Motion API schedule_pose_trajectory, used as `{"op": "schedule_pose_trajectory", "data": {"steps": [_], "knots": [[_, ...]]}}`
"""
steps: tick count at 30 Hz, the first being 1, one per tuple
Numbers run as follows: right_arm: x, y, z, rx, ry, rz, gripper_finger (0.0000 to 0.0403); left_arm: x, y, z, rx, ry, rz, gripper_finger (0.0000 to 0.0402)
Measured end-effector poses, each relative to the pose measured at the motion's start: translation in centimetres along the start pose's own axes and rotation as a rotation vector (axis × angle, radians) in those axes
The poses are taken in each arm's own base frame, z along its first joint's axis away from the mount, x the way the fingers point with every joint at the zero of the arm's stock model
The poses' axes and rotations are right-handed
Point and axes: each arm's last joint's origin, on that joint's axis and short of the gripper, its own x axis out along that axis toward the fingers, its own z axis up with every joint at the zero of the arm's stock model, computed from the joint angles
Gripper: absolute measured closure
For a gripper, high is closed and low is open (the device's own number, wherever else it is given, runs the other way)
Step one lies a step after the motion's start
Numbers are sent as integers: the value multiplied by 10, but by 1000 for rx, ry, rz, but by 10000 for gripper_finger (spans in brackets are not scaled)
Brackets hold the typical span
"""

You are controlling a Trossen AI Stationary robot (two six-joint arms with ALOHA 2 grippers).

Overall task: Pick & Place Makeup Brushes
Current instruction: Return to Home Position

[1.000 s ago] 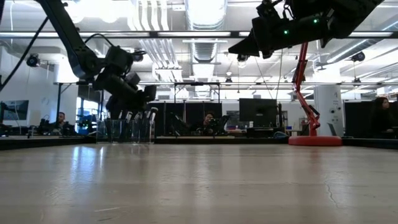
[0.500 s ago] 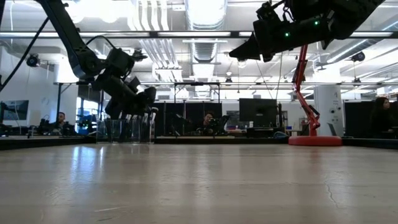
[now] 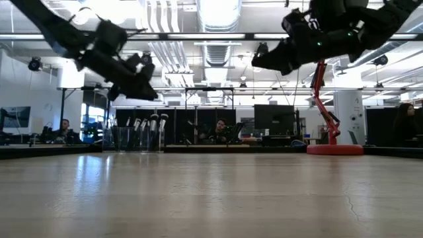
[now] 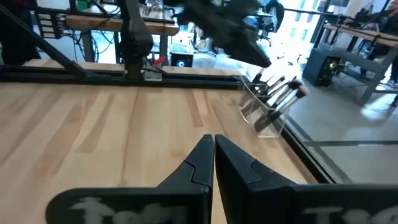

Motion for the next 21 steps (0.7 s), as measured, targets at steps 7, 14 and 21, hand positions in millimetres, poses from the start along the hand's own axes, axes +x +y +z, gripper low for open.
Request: {"op": "schedule_pose_trajectory", "data": {"steps": [7,14,21], "knots": [[-32,1,-14,-20,-64,-22,394,-49,-28,-39,36,-141,-232,394],[-71,8,-27,-41,-155,3,394,-83,-34,-62,44,-222,-376,401],[-103,17,-40,-18,-274,-6,394,-101,-32,-65,56,-301,-470,401]]}}
